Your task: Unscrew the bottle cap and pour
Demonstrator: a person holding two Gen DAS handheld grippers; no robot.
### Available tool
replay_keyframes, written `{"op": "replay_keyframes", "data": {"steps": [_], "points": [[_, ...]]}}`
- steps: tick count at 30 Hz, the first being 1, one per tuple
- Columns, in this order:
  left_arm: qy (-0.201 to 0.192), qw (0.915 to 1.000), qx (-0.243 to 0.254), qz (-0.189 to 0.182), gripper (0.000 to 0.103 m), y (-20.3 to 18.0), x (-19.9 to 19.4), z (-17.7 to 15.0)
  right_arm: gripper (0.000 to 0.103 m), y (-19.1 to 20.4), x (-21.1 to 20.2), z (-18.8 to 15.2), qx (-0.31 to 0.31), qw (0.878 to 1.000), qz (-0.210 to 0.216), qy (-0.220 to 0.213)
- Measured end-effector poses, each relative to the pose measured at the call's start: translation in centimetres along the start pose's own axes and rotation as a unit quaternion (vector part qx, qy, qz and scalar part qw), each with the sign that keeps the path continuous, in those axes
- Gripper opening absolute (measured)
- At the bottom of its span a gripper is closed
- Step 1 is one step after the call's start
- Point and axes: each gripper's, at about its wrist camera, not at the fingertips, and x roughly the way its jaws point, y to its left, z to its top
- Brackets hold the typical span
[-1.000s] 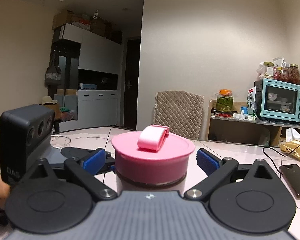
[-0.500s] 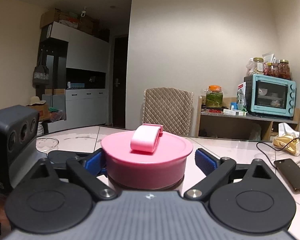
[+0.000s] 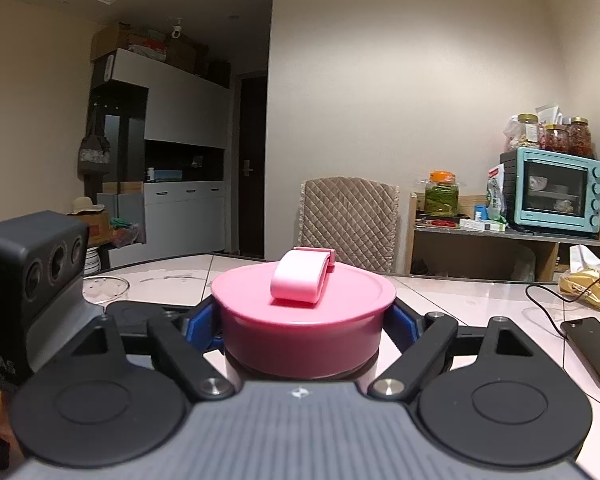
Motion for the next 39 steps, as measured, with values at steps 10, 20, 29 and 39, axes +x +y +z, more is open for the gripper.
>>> {"op": "replay_keyframes", "data": {"steps": [10, 20, 29, 39], "points": [[0.0, 1.0, 0.0, 0.0, 0.09, -0.3, 0.0, -0.1, 0.085, -3.2, 0.2, 0.4, -0.027, 0.993, 0.111, 0.0], [0.0, 1.0, -0.001, 0.0, 0.09, -0.5, -0.2, -0.1, 0.085, -6.4, 0.9, 1.3, -0.046, 0.974, 0.221, 0.003], [0.0, 1.0, -0.001, -0.001, 0.09, -0.2, -0.2, -0.1, 0.086, -5.3, 0.6, 2.3, -0.035, 0.981, 0.193, 0.016], [0.0, 1.0, -0.001, -0.001, 0.09, -0.1, -0.4, -0.1, 0.097, -3.2, -1.2, 2.6, -0.016, 0.995, 0.101, 0.015]]}}
